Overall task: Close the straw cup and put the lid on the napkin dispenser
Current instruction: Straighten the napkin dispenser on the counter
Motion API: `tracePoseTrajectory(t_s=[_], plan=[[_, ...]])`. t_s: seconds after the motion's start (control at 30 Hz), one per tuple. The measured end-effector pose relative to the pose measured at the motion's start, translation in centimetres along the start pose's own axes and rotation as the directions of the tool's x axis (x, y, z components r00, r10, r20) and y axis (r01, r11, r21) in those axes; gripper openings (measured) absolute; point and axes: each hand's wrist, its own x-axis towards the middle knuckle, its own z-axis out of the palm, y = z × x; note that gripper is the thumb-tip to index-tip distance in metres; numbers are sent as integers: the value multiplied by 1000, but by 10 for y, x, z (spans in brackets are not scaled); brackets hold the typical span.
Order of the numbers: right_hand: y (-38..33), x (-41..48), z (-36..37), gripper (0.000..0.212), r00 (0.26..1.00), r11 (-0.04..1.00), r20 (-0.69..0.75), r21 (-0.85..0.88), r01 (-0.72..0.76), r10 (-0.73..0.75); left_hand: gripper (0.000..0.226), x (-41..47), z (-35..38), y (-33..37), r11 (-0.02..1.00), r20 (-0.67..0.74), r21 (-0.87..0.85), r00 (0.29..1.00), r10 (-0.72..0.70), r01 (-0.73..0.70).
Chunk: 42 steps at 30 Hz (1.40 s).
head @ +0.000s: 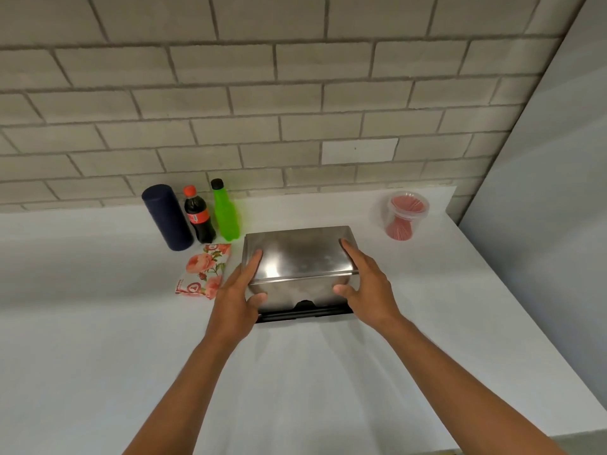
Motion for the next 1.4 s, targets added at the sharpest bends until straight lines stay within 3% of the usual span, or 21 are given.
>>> tracePoseTrajectory(t_s=[0.13, 0.27, 0.53, 0.73, 0.9, 1.4], plan=[[8, 19, -5, 96, 1000, 1000, -7, -11, -6, 6, 74, 20, 10, 2, 1000, 4, 11, 1000, 5, -5], [17, 42, -10, 97, 1000, 999, -19, -42, -11, 10, 102, 41, 23, 4, 998, 2, 48, 999, -44, 44], [34, 88, -21, 96, 1000, 995, -19, -100, -5, 3, 94, 81, 41, 13, 994, -1, 84, 998, -66, 66], [42, 117, -29, 95, 1000, 997, 6, -77, -21, 21, 102, 113, 57, 10, 991, 7, -38, 992, -126, 127], [45, 140, -33, 92, 1000, 998, 2, -61, -22, 22, 90, 135, 67, 10, 984, 21, 11, 984, -176, 176], [52, 181, -29, 93, 999, 999, -27, -26, 34, -34, 88, 173, 75, -3, 999, -27, -5, 998, -52, 52]])
